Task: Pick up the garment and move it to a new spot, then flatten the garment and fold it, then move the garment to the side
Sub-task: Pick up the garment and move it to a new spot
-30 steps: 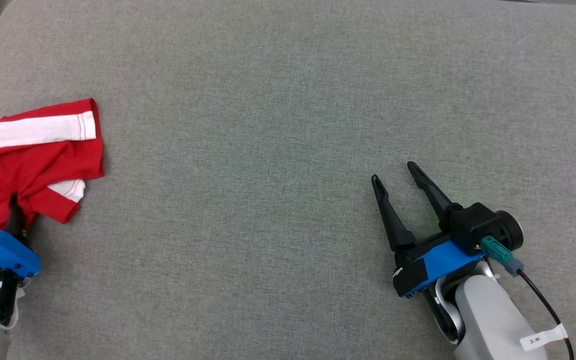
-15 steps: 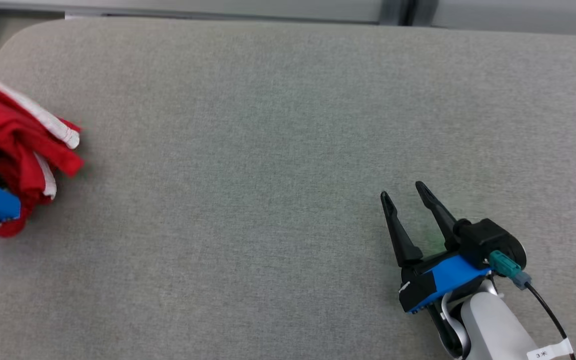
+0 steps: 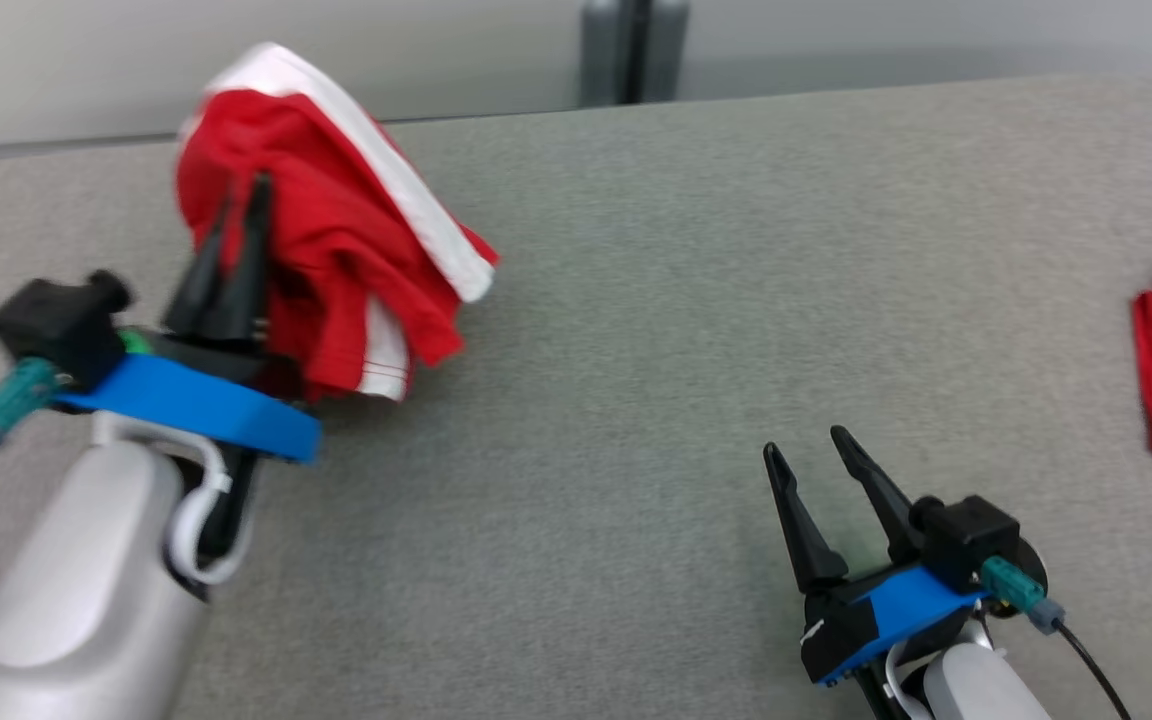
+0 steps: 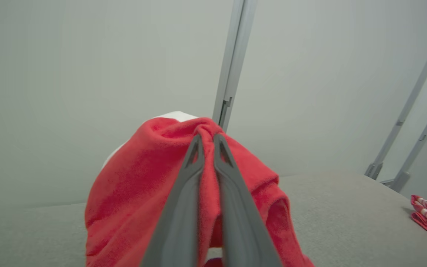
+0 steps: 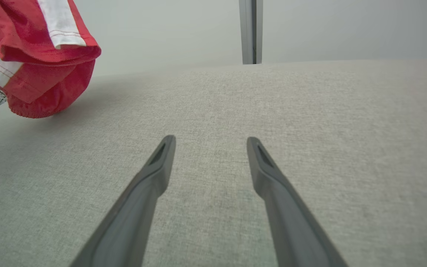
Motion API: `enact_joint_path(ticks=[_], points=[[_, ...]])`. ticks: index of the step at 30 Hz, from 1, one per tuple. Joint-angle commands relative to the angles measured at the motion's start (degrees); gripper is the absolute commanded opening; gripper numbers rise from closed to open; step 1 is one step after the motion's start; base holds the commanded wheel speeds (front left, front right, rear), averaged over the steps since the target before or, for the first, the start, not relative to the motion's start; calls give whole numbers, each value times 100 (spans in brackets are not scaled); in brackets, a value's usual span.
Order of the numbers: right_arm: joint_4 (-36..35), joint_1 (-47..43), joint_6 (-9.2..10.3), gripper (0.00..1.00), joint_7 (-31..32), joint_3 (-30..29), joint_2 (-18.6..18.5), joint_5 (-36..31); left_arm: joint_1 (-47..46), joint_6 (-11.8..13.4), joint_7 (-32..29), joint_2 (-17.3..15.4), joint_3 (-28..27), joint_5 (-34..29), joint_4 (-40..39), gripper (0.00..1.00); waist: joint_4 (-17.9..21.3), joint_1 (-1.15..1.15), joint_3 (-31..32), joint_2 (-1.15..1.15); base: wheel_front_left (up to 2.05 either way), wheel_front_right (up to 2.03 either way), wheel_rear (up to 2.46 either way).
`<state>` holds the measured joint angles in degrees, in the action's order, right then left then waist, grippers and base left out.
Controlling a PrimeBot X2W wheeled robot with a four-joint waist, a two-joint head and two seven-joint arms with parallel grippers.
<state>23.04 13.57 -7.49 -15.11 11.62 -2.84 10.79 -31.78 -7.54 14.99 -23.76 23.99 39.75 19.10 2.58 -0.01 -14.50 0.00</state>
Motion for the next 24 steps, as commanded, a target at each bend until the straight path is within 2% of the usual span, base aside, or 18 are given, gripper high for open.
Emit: enact_joint_path(ticks=[1, 7, 13, 15, 16, 17, 18, 20, 24], points=[[-36, -124, 0, 100, -3, 3, -18, 51, 66, 9, 24, 160, 232, -63, -89, 0, 331, 1, 229, 0, 0, 0, 0], [-116, -273, 0, 100, -3, 32, -16, 79, 167, 9, 24, 647, 1093, -74, -66, 0, 748, 1, 292, 0, 0, 0, 0], [-191, -342, 0, 100, -3, 22, -14, 91, 389, 9, 23, 854, 1653, -96, 323, 0, 916, 1, 244, 0, 0, 0, 0], [-194, -345, 0, 100, -3, 14, -14, 92, 407, 10, 25, 883, 1672, -121, 386, 0, 918, 1, 241, 0, 0, 0, 0], [-201, -346, 0, 100, -3, 6, -14, 92, 442, 10, 24, 884, 1694, -155, 479, 12, 915, 1, 238, 0, 0, 0, 0], [-203, -351, 0, 100, -3, -10, -15, 91, 476, 10, 24, 877, 1717, -210, 551, 76, 905, 1, 238, 0, 0, 0, 0], [-201, -353, 0, 100, -3, -30, -16, 93, 524, 10, 24, 890, 1668, -228, 636, 100, 884, 1, 242, 0, 0, 0, 0], [-189, -344, 0, 100, -3, -47, -14, 96, 584, 10, 24, 873, 1526, -357, 755, 100, 825, 1, 266, 0, 0, 0, 0], [-173, -312, 0, 100, -3, -104, -16, 102, 832, 60, 24, 926, 769, -677, 678, 100, 660, 1, 341, 0, 0, 0, 0]])
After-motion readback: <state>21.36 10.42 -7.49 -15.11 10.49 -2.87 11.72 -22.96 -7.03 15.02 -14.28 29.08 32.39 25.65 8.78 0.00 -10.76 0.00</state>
